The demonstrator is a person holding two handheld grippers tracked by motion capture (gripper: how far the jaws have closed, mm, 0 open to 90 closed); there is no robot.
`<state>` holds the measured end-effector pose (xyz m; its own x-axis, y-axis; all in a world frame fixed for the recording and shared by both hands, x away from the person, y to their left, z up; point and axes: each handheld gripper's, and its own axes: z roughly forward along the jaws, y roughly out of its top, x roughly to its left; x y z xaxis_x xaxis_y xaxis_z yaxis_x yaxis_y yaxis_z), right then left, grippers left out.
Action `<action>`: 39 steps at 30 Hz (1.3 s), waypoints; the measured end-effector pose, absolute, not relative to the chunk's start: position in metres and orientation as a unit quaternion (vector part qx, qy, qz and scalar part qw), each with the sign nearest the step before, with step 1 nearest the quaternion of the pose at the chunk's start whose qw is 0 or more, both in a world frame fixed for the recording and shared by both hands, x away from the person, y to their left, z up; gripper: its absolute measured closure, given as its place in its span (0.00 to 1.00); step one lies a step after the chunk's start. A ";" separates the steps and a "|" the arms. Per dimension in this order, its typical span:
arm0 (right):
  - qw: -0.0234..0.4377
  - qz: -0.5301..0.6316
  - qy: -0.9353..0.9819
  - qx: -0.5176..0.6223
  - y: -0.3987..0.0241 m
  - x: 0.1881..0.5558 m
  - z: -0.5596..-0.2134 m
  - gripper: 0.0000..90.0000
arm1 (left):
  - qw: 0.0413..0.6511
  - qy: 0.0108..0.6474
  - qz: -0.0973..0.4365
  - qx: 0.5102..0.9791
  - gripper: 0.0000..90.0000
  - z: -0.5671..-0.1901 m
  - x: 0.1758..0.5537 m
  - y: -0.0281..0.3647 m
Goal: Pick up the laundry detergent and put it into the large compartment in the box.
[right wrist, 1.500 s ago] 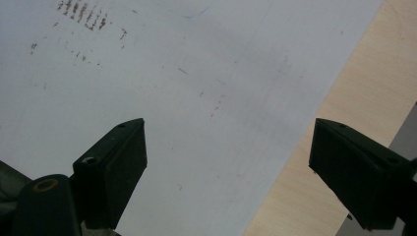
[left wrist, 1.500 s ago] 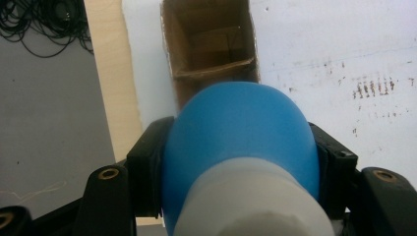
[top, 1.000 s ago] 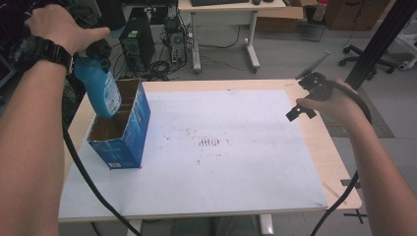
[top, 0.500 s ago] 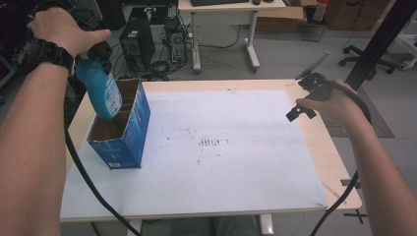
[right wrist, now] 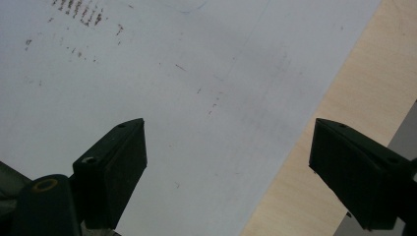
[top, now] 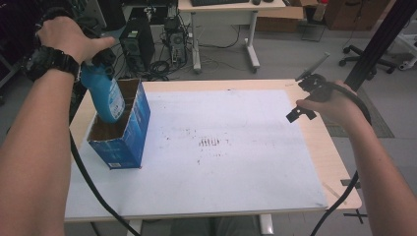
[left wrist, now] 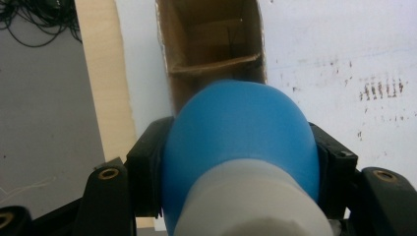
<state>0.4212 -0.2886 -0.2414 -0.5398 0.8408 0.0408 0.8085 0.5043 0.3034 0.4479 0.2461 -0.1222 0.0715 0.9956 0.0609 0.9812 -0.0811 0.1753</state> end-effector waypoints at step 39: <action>0.057 0.142 0.865 0.478 -0.294 0.421 -0.244 0.16 | 0.029 0.673 0.054 0.737 0.42 -0.167 0.456 0.242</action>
